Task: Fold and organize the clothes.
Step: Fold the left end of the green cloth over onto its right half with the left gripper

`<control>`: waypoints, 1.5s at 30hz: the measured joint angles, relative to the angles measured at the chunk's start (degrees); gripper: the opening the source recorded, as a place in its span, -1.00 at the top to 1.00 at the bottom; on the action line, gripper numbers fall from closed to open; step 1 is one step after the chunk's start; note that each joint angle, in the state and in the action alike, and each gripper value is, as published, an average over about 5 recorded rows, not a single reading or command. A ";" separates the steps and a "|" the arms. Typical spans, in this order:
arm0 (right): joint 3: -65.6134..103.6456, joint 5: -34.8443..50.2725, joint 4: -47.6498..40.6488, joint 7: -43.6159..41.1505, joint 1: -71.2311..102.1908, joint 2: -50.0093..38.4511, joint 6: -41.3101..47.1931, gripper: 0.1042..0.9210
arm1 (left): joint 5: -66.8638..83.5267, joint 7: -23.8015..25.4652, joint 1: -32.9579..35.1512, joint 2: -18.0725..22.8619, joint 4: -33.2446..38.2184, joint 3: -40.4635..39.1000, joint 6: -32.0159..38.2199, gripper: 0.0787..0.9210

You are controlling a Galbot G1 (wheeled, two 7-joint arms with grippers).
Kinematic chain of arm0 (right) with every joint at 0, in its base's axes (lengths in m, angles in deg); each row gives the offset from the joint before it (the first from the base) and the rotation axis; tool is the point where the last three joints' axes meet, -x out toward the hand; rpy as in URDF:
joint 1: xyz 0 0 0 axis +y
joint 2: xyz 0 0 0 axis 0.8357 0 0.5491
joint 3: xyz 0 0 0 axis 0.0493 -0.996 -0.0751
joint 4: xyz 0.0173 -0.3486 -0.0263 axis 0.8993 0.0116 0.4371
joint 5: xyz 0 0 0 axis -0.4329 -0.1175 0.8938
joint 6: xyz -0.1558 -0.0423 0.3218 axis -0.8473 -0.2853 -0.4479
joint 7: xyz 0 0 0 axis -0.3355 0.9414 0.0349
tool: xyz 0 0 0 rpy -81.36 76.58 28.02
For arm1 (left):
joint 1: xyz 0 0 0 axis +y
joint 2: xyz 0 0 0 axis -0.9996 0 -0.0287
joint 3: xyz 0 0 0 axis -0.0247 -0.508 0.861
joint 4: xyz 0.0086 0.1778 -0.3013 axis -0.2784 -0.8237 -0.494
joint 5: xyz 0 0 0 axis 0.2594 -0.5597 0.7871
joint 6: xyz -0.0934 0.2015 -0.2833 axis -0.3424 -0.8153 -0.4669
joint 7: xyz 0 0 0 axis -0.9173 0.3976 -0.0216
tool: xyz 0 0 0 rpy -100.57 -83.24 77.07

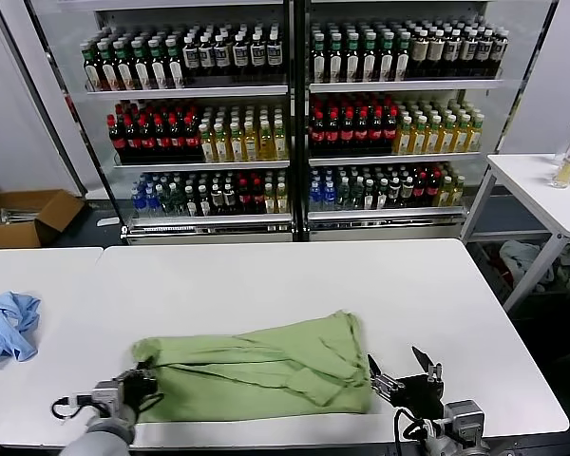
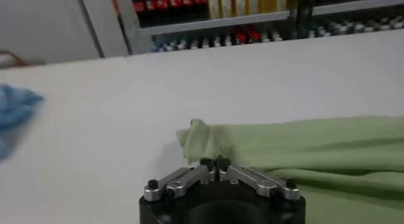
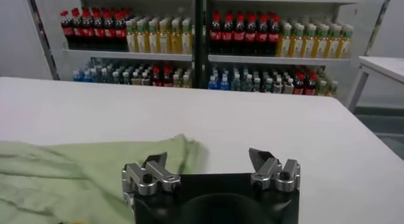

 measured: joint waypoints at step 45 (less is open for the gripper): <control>2.01 -0.69 -0.11 -0.19 0.18 0.20 0.02 -0.76 | 8.41 5.11 -11.00 15.22 9.81 -21.28 3.09 0.13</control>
